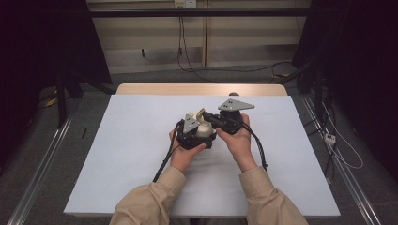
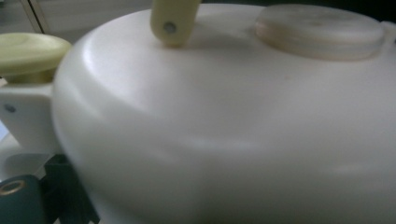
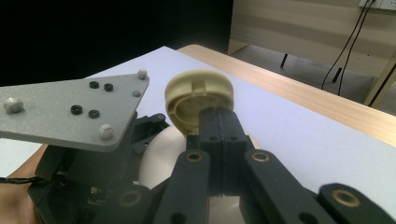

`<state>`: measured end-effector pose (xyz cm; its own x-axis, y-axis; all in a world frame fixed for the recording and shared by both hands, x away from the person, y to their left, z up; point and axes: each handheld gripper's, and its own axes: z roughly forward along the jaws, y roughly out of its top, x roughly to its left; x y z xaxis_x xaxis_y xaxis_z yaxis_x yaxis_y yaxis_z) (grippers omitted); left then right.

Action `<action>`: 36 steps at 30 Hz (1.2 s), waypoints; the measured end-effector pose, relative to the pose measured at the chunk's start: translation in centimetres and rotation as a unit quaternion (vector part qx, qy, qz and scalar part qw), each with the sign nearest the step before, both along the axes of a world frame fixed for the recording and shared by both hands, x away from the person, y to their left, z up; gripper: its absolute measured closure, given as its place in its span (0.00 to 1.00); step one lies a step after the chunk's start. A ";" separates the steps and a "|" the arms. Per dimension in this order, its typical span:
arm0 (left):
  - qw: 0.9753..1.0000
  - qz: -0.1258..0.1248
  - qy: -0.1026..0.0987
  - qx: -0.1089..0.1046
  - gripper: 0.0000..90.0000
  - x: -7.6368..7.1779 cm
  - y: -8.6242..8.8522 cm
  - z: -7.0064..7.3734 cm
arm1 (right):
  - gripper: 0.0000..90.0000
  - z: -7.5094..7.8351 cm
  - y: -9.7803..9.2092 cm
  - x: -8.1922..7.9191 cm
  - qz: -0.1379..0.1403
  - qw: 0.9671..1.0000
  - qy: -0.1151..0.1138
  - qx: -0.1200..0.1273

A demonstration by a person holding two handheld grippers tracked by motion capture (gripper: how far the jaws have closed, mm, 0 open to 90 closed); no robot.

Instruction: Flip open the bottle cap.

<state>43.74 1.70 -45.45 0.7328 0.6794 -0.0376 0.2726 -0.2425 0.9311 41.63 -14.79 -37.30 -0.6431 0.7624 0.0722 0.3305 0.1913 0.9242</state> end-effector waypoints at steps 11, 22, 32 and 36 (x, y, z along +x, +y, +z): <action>1.000 0.002 0.000 0.001 0.06 0.0 0.0 0.0 | 1.00 0.1 0.4 0.4 0.005 1.000 -0.003 0.002; 1.000 0.001 0.001 -0.001 0.06 0.0 0.0 0.0 | 1.00 -0.2 0.9 1.3 0.006 1.000 -0.002 0.008; 1.000 -0.001 0.003 0.001 0.05 0.0 0.1 0.1 | 0.79 0.2 0.7 1.2 0.010 1.000 0.006 0.028; 1.000 -0.003 0.006 -0.001 0.05 0.0 0.1 0.0 | 0.67 0.3 0.3 1.0 0.009 1.000 0.007 0.029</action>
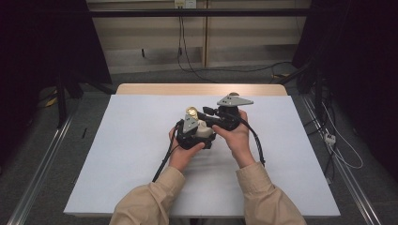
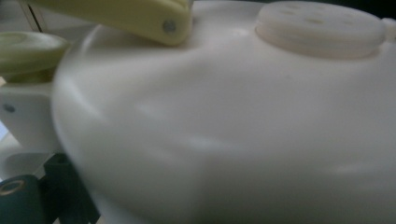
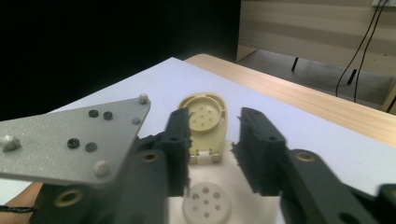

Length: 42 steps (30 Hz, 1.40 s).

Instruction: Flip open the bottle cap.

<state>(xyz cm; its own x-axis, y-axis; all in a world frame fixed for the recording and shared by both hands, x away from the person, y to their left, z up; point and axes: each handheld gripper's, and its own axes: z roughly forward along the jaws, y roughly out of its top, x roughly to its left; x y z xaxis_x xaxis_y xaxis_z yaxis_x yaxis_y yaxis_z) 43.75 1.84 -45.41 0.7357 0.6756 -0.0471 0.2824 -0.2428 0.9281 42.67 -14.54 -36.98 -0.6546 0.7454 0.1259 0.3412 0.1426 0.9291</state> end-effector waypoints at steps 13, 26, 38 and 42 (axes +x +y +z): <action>0.999 0.008 0.015 0.028 0.05 -0.3 0.0 0.2 | 0.36 -0.3 -2.3 -2.0 -0.002 1.000 0.010 0.016; 0.995 0.001 0.063 0.081 0.04 -0.5 0.5 -0.5 | 0.27 -2.2 -4.7 -4.4 -0.022 1.000 0.019 -0.003; 0.995 -0.008 0.064 0.072 0.06 -2.0 3.2 0.0 | 0.24 -4.5 -6.6 -6.8 -0.028 0.999 0.022 0.008; 0.996 -0.011 0.073 0.051 0.06 -2.6 5.3 0.2 | 0.24 -5.0 -7.2 -7.6 -0.026 0.999 0.026 0.012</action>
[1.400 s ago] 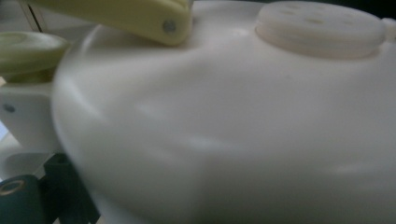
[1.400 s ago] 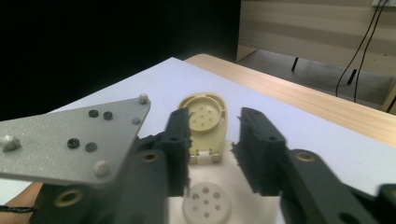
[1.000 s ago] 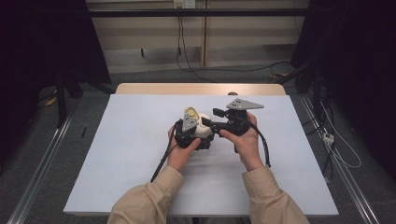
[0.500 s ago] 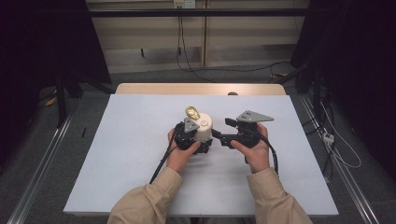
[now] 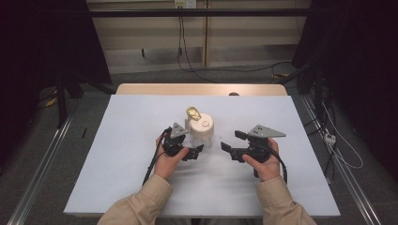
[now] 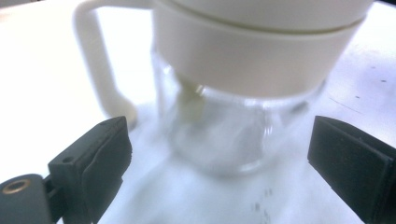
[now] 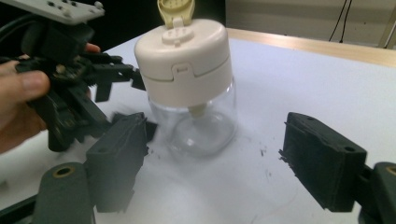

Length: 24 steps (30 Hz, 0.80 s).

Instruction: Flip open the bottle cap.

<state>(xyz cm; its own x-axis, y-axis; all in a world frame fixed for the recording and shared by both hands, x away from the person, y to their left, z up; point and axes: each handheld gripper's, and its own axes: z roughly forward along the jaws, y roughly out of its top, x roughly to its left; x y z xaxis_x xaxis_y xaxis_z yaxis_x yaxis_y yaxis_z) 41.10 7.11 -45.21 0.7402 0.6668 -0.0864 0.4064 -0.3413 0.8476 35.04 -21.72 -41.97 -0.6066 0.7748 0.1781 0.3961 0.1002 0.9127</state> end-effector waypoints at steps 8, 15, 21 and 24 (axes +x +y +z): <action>1.000 -0.004 -0.008 0.003 0.06 -1.9 3.8 0.7 | 0.21 -0.7 -0.7 -1.7 -0.001 1.000 0.006 -0.025; 1.000 0.006 -0.011 -0.009 0.06 -2.9 7.4 1.1 | 0.18 -1.1 -1.9 -2.7 -0.008 0.999 0.006 -0.033; 1.000 0.022 -0.010 -0.015 0.06 -3.6 10.0 1.1 | 0.16 -1.7 -2.8 -3.5 -0.019 0.999 0.002 -0.045; 0.999 0.022 -0.015 -0.023 0.07 -4.1 10.8 1.3 | 0.16 -1.7 -3.1 -4.0 -0.020 0.999 -0.003 -0.046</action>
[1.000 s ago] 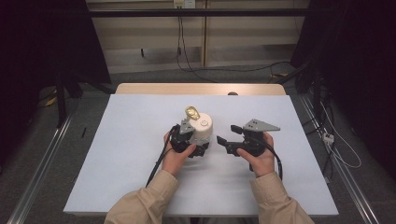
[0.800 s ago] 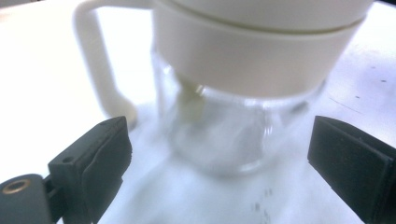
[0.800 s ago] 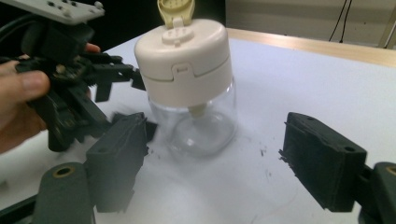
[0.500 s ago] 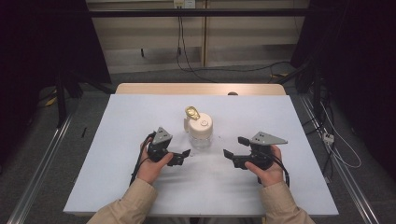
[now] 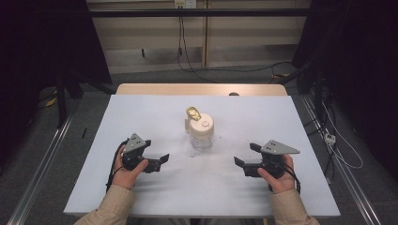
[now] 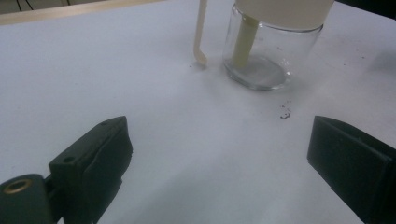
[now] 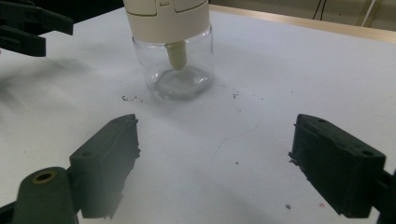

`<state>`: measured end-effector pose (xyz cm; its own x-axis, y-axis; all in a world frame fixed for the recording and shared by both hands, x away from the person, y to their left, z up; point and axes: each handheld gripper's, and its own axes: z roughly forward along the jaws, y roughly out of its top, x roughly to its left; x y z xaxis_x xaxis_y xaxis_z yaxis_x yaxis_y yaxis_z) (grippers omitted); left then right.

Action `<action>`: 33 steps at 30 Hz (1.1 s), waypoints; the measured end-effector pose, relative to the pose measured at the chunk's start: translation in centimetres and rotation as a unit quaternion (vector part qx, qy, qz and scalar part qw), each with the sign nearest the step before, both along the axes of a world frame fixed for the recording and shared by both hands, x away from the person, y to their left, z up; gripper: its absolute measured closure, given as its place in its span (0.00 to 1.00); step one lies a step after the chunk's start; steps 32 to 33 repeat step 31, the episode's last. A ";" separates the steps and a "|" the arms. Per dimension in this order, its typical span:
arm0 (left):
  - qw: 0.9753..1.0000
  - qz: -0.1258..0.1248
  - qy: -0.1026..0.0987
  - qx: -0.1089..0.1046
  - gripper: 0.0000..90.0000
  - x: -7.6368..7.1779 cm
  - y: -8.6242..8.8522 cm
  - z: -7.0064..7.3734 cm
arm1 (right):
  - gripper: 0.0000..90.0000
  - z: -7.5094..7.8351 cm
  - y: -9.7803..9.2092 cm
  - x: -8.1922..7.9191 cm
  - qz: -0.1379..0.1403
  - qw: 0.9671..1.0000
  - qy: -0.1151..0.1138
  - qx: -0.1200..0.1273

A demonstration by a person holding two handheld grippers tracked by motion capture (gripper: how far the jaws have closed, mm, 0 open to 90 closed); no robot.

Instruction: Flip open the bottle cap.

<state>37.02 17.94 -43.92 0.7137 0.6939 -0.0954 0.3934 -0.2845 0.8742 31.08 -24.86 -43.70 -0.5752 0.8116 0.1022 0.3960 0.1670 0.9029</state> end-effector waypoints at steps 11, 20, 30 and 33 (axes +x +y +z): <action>1.000 0.006 -0.013 -0.008 0.07 -0.9 2.4 0.5 | 0.17 -0.3 -0.5 -1.3 0.001 0.999 -0.002 -0.035; 1.000 0.012 -0.016 -0.005 0.06 -1.6 4.2 0.3 | 0.17 -0.5 -1.5 -1.9 -0.007 1.000 0.007 -0.029; 1.000 0.020 -0.013 -0.011 0.06 -2.0 5.4 0.3 | 0.17 -0.6 -2.0 -2.2 -0.005 1.000 0.015 -0.026; 1.000 0.022 -0.013 -0.012 0.06 -2.0 5.4 0.3 | 0.17 -0.6 -2.0 -2.2 -0.005 1.000 0.014 -0.026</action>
